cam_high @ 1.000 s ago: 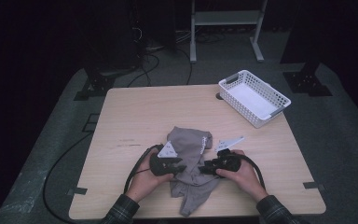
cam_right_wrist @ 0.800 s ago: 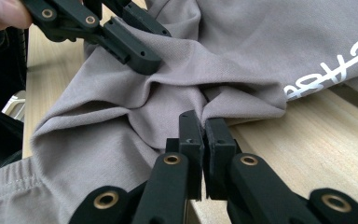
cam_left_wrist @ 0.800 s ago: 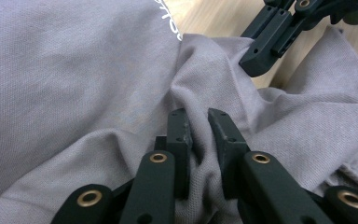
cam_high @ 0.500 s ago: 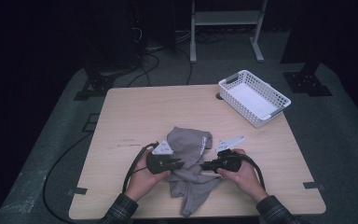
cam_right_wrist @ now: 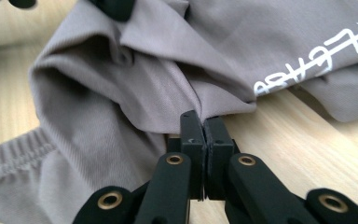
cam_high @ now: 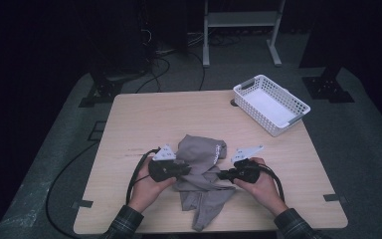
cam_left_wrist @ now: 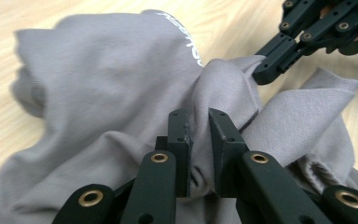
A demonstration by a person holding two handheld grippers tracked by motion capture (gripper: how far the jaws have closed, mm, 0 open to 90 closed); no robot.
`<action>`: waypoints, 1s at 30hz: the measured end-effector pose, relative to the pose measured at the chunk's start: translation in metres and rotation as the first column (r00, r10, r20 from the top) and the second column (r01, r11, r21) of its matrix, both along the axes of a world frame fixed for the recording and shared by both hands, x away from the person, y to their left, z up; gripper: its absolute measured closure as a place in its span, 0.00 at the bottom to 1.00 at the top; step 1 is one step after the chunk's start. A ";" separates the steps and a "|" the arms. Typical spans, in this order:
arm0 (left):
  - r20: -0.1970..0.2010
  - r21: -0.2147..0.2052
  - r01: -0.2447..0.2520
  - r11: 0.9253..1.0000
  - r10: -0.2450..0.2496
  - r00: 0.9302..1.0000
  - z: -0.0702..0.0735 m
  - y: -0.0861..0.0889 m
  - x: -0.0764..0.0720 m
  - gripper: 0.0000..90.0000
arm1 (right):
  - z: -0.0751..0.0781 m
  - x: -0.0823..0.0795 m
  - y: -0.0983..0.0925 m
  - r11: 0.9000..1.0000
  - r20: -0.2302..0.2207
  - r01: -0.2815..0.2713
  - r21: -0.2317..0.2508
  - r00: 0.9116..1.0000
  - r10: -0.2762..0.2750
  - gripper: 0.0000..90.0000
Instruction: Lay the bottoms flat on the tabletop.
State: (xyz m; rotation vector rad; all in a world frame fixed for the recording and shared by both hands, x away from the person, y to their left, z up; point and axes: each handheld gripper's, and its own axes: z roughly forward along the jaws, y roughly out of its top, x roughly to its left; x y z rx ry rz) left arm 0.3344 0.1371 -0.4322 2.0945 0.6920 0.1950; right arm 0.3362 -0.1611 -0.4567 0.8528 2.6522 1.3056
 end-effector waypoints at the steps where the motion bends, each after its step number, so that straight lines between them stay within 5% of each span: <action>1: -0.005 -0.001 -0.008 1.000 0.008 1.000 0.000 0.002 0.001 0.90 | 0.000 0.000 -0.001 1.000 0.005 0.003 -0.003 1.000 -0.003 0.98; 9: -0.014 0.053 -0.072 0.996 0.073 0.997 -0.006 0.018 0.009 0.93 | -0.001 0.004 -0.010 0.997 0.020 0.057 -0.056 0.998 -0.056 0.98; 16: 0.004 0.112 -0.163 0.980 0.163 0.987 -0.010 0.046 0.019 0.94 | -0.004 0.011 -0.027 0.985 0.040 0.132 -0.113 0.991 -0.128 0.98; 19: -0.018 0.079 -0.184 0.980 0.186 0.982 -0.010 0.056 0.020 0.94 | -0.004 0.015 -0.036 0.979 0.042 0.165 -0.122 0.986 -0.161 0.98; 24: 0.011 0.012 -0.125 0.992 0.125 0.992 0.002 0.039 0.014 0.74 | -0.002 0.013 -0.039 0.980 0.031 0.171 -0.100 0.985 -0.169 0.98; 30: 0.047 -0.009 -0.011 1.000 0.011 0.999 0.006 0.004 0.008 0.54 | -0.002 0.012 -0.033 0.983 0.043 0.147 -0.108 0.989 -0.143 0.98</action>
